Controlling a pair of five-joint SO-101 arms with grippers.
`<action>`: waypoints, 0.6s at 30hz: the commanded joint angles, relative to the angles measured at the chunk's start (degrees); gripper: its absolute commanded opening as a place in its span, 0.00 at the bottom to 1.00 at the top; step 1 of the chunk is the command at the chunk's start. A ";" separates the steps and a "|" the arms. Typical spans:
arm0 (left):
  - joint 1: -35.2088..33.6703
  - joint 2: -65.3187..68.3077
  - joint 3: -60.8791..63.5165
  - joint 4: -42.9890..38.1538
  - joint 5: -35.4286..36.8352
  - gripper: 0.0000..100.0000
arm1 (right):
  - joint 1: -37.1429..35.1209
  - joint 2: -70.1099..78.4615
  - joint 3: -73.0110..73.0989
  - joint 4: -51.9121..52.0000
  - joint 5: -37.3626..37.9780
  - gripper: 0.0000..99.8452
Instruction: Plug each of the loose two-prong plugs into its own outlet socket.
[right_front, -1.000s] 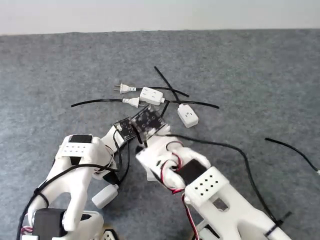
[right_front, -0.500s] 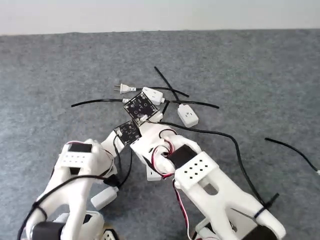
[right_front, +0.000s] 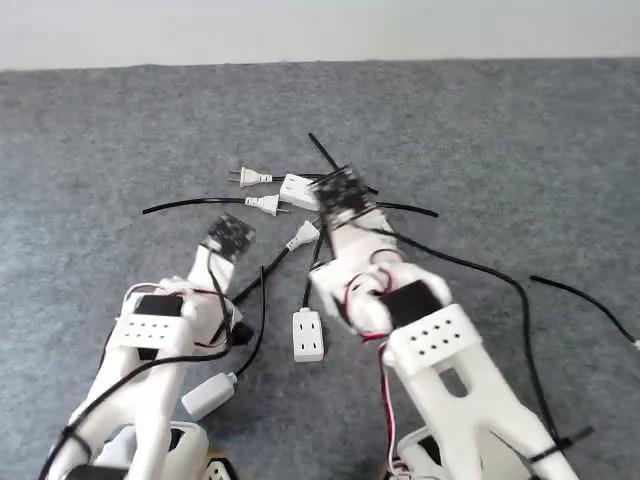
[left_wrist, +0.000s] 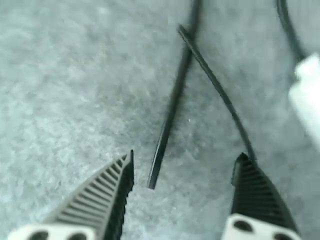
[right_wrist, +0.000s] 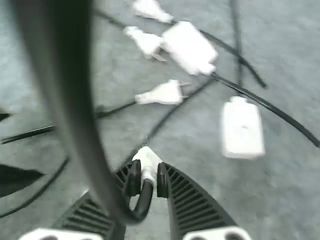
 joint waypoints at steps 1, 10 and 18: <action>3.69 -12.22 -5.23 9.14 18.02 0.30 | 5.05 -2.07 -4.04 0.92 -0.53 0.01; 29.01 -26.64 3.65 2.73 41.41 0.30 | 14.90 -1.89 -3.87 4.62 -1.05 0.01; 29.19 -4.57 -3.56 -0.62 48.53 0.30 | 15.34 -1.80 -3.78 4.35 -1.05 0.01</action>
